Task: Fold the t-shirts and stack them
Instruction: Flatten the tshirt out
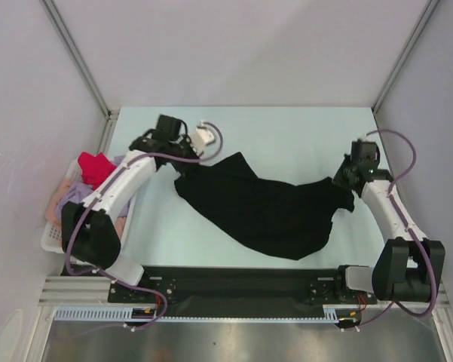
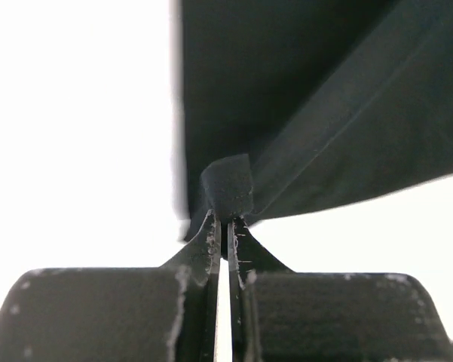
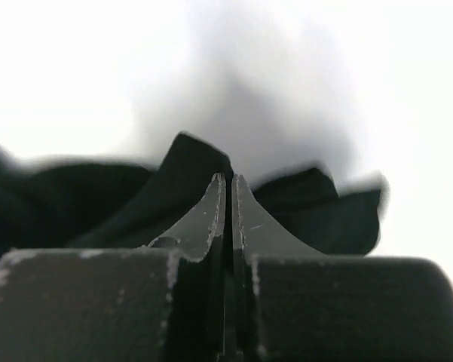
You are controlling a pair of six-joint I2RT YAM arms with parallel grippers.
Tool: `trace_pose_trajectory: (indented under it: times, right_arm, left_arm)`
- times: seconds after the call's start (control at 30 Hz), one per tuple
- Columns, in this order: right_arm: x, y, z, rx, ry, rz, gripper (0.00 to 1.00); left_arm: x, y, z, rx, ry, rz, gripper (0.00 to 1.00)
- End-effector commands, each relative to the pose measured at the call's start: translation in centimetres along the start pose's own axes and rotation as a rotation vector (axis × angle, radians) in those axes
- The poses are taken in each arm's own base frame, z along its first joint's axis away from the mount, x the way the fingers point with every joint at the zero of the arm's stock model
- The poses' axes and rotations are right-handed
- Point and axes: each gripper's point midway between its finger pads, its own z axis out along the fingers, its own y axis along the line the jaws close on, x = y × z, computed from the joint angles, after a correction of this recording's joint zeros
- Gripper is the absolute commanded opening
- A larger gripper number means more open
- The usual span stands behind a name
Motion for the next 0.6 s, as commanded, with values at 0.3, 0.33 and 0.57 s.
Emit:
trace_pose_trajectory:
  times: [0.3, 0.33, 0.57]
  right_arm:
    - [-28.6, 11.1, -26.0, -0.365, -0.797, 0.001, 0.0]
    - [-29.6, 11.5, -29.2, -0.392, -0.863, -0.026, 0.0]
    - [-26.8, 10.9, -37.4, -0.48, -0.955, -0.1, 0.0]
  left_arm:
    - [-16.4, 12.6, -29.8, -0.639, -0.646, -0.101, 0.0]
    - [-16.6, 12.3, -30.9, -0.652, -0.657, -0.093, 0.0]
    - [-14.5, 8.6, -34.5, -0.671, -0.646, -0.064, 0.0]
